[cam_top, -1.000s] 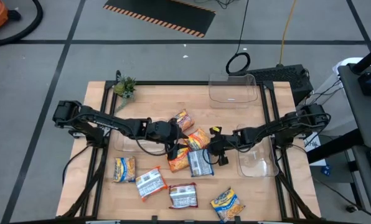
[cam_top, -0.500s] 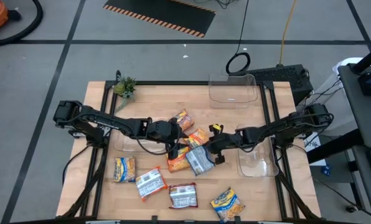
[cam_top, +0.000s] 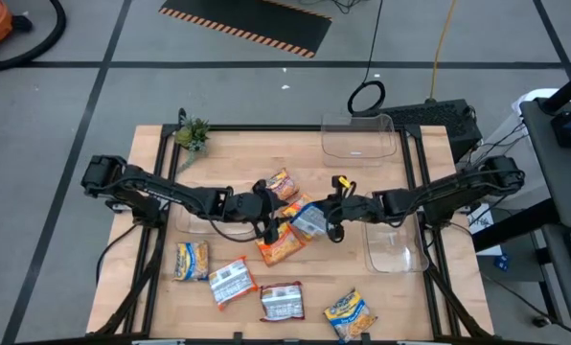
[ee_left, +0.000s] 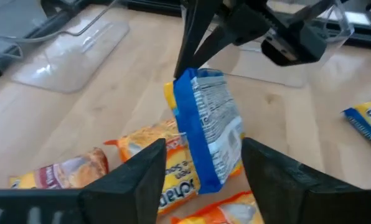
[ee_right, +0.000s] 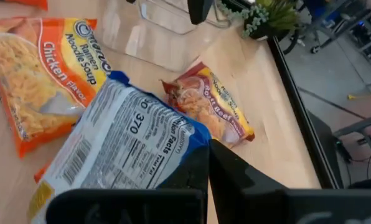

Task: Sort Maruchan noodles
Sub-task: Put the top right blue noodle pack into the bottom left transparent bin

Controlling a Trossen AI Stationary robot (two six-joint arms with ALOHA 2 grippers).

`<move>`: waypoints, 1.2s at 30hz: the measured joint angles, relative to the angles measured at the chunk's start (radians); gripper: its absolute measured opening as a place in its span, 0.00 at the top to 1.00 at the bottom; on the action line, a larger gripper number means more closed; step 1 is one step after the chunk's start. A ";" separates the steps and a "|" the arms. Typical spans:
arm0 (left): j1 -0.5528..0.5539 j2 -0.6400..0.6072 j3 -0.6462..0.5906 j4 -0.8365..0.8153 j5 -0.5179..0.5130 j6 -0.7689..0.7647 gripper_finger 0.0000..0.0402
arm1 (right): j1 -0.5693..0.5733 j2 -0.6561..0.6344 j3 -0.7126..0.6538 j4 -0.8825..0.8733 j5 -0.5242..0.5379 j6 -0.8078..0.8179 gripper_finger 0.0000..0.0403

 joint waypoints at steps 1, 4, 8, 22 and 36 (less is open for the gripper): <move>-0.001 0.000 0.000 0.008 0.000 -0.009 0.43 | 0.000 0.000 0.000 0.014 0.000 -0.004 1.00; -0.001 0.026 0.002 0.062 0.012 -0.034 0.32 | 0.001 0.000 0.000 0.047 0.000 -0.022 1.00; 0.000 0.097 0.001 0.171 0.055 -0.061 0.20 | 0.001 -0.001 0.000 0.076 -0.002 -0.025 1.00; 0.075 0.270 0.000 0.340 0.153 -0.135 0.19 | 0.030 0.000 0.000 0.088 -0.003 -0.050 1.00; 0.085 0.340 0.000 0.464 0.257 -0.086 0.44 | 0.049 0.000 0.000 0.175 -0.004 -0.077 1.00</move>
